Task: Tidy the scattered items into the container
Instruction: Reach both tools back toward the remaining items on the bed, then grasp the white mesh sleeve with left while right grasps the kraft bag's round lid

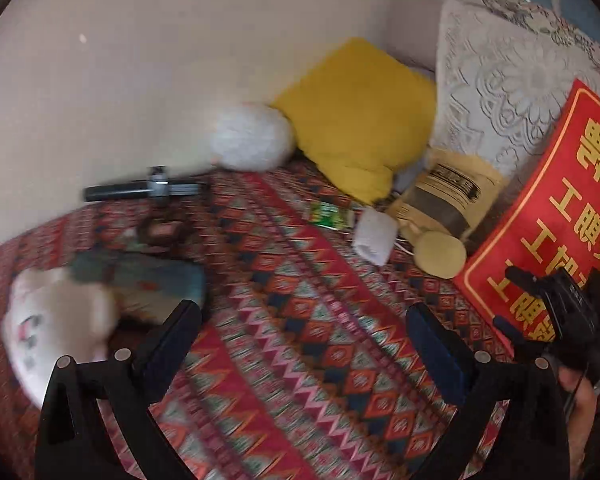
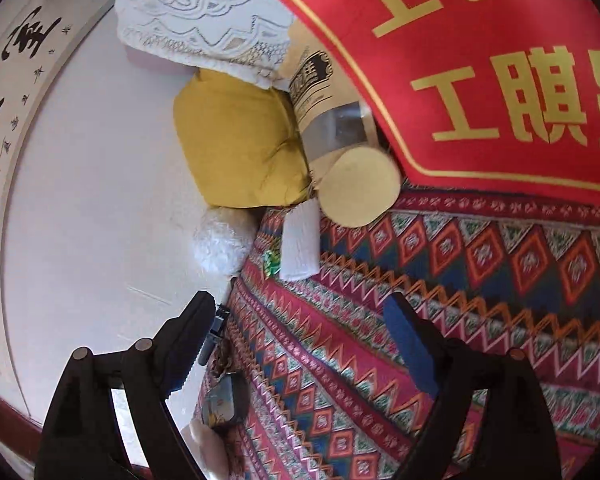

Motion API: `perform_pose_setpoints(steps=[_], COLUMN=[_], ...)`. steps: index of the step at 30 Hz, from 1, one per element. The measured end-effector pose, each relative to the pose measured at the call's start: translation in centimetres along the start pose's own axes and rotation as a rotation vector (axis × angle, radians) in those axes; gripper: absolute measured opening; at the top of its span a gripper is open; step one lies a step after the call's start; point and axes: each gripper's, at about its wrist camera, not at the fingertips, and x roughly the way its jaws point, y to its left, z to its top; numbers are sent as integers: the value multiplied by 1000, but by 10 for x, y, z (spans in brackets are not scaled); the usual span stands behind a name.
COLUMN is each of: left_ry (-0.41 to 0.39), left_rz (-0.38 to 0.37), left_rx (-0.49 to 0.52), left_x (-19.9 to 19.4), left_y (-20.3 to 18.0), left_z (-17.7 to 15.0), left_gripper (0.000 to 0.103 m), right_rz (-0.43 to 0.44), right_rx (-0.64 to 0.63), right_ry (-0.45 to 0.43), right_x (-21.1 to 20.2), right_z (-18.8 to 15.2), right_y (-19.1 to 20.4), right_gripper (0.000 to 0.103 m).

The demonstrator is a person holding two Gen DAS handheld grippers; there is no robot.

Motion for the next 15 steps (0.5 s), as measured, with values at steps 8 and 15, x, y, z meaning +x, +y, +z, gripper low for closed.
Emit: perform_pose_setpoints(steps=[8, 15], left_ry=[199, 272], left_rz=[58, 11], left_rx=[172, 4], left_x=[217, 221], left_y=[-91, -66], left_z=[70, 67], left_gripper=[103, 7], right_rz=[-85, -91], right_rx=[-24, -36], right_ry=[-20, 5], right_x=[6, 31], right_z=[29, 35], right_y=[-16, -20], right_gripper=[87, 87])
